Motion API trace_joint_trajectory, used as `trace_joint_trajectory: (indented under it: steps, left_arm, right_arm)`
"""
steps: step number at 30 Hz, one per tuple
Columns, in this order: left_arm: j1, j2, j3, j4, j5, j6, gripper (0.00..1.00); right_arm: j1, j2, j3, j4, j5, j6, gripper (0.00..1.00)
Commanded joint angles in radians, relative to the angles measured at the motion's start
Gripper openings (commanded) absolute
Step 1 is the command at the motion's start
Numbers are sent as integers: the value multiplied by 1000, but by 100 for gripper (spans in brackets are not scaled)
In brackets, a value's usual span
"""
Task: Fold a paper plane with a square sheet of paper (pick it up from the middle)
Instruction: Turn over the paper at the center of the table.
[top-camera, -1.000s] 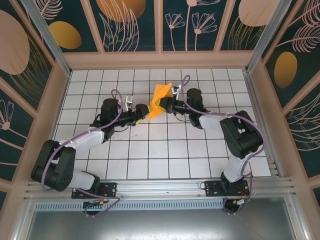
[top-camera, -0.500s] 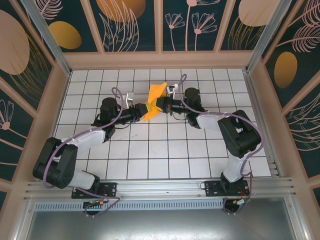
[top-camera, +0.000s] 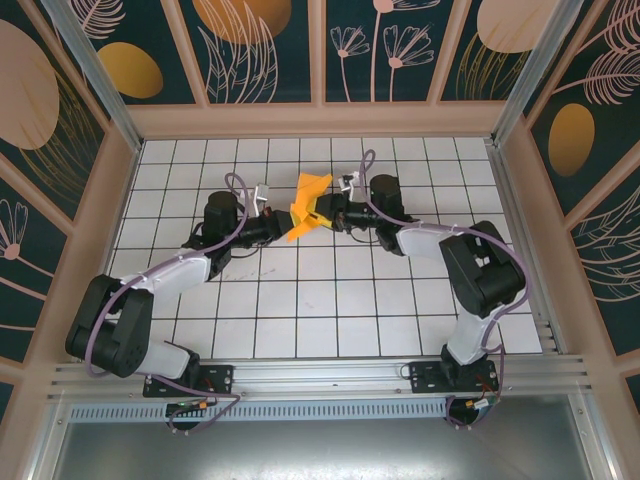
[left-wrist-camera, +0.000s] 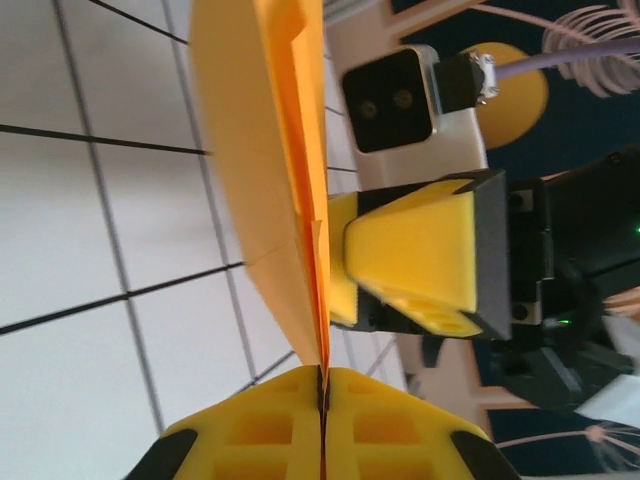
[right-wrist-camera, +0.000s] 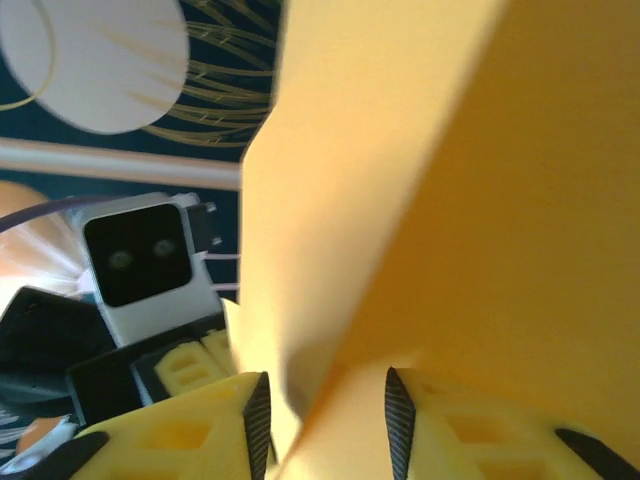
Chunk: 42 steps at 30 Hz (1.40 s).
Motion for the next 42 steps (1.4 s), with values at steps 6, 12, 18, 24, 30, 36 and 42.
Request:
trace_joint_trajectory:
  steps: [6,12,18,24,30,36,42]
  left_arm:
    - [-2,-15,208,-608,-463,364,5]
    - [-25,10,348,-860,-879,431,5]
    - [-105,110,439,-1012,-1203,429,5]
    - [-174,243,489,-1036,-1238,405,7]
    - [-203,314,484,-866,-931,392,32]
    - [-161,290,460,-742,-744,375,65]
    - [-22,173,338,-626,-635,312,79]
  right_arm:
    - [-58,-184,54,-619,422,-328,61]
    - [-66,-222,54,-749,638,-336,63]
    - [-69,-227,37,-773,719,-311,64]
    - [-71,-231,20,-778,741,-292,63]
    - [-73,-234,-11,-745,700,-276,61]
    - [-25,-186,8,-691,651,-275,56]
    - [129,-54,115,-585,605,-263,45]
